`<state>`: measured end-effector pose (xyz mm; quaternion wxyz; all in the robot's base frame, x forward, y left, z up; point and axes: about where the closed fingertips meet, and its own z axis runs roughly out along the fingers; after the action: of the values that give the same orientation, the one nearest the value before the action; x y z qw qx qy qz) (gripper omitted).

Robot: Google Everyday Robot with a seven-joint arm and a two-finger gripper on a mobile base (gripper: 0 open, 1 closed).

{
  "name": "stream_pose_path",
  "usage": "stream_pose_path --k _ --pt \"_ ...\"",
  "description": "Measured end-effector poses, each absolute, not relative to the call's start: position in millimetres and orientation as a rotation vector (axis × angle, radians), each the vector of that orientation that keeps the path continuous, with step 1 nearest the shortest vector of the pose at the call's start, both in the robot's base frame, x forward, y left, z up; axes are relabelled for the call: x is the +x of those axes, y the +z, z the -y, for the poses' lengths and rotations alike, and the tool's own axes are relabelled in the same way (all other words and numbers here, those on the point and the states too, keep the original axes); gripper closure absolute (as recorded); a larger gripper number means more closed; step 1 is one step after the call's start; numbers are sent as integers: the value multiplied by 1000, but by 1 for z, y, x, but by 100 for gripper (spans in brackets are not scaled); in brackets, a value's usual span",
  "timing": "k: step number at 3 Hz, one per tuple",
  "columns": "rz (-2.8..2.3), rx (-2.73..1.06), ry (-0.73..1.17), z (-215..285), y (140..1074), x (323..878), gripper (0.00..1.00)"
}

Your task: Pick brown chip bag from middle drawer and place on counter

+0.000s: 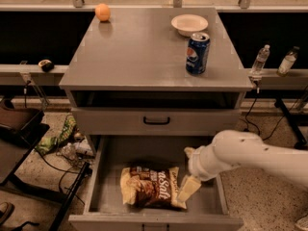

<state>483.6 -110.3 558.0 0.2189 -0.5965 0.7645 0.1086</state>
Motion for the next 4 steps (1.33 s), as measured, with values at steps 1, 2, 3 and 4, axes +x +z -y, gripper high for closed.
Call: stream_pose_path --k 1,2,3,4 --pt "-2091 -1618 390 81 502 492 0" --pt "-2073 -1625 405 68 491 500 0" --pt "-2059 -1585 476 49 456 512 0" --pt "-2056 -1544 555 26 414 522 0"
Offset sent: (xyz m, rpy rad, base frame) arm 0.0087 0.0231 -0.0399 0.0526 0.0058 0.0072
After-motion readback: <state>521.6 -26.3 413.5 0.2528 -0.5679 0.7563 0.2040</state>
